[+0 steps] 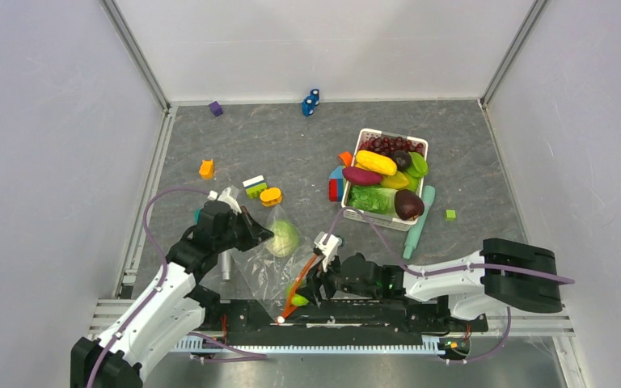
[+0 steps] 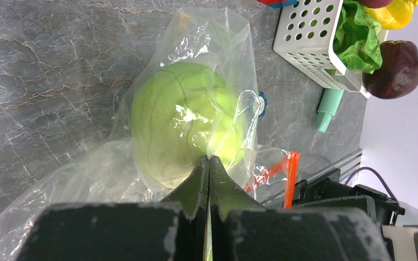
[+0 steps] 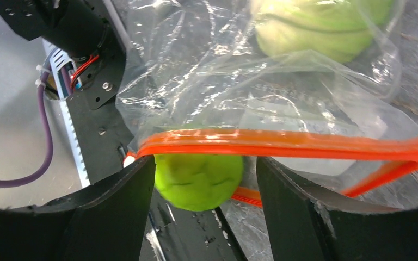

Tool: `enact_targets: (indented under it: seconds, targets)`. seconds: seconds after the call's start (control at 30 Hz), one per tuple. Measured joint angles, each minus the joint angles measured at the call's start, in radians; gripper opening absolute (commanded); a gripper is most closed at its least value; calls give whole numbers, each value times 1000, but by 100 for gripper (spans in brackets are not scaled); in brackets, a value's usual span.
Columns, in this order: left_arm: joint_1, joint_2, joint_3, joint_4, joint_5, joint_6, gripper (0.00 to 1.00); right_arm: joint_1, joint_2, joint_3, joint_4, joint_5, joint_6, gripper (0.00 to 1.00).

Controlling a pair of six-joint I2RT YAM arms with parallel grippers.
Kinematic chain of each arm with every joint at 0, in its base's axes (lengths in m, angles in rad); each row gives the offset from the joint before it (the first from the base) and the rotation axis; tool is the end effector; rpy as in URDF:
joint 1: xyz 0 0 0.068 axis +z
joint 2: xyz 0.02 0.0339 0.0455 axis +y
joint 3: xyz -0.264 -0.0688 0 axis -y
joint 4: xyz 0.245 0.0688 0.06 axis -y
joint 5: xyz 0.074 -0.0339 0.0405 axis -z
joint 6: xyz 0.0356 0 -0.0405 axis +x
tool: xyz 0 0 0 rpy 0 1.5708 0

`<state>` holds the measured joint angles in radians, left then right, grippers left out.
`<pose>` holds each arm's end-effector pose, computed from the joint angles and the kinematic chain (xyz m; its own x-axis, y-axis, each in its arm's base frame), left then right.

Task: Open the zip-top bag and remove the fake food
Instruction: Pick up the fake fruit from the zipper food storage bag.

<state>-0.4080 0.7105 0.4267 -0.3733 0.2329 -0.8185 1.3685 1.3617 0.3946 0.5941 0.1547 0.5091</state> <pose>0.1417 -0.0702 0.2083 -0.7875 -0.4335 -0.4381 -0.0309 0.7377 -0.6744 0.0567 0.2490 0.1643 -0.5216 -0.1464 -0.8405 -0.7843 0.4701 0.4048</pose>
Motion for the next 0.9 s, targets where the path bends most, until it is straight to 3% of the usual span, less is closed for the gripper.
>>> enact_targets:
  seconds: [0.63, 0.9]
  targets:
    - [0, 8, -4, 15, 0, 3, 2, 80, 154, 176, -195, 83, -86, 80]
    - [0, 11, -4, 17, 0, 12, 2, 94, 106, 153, -198, 45, -153, 82]
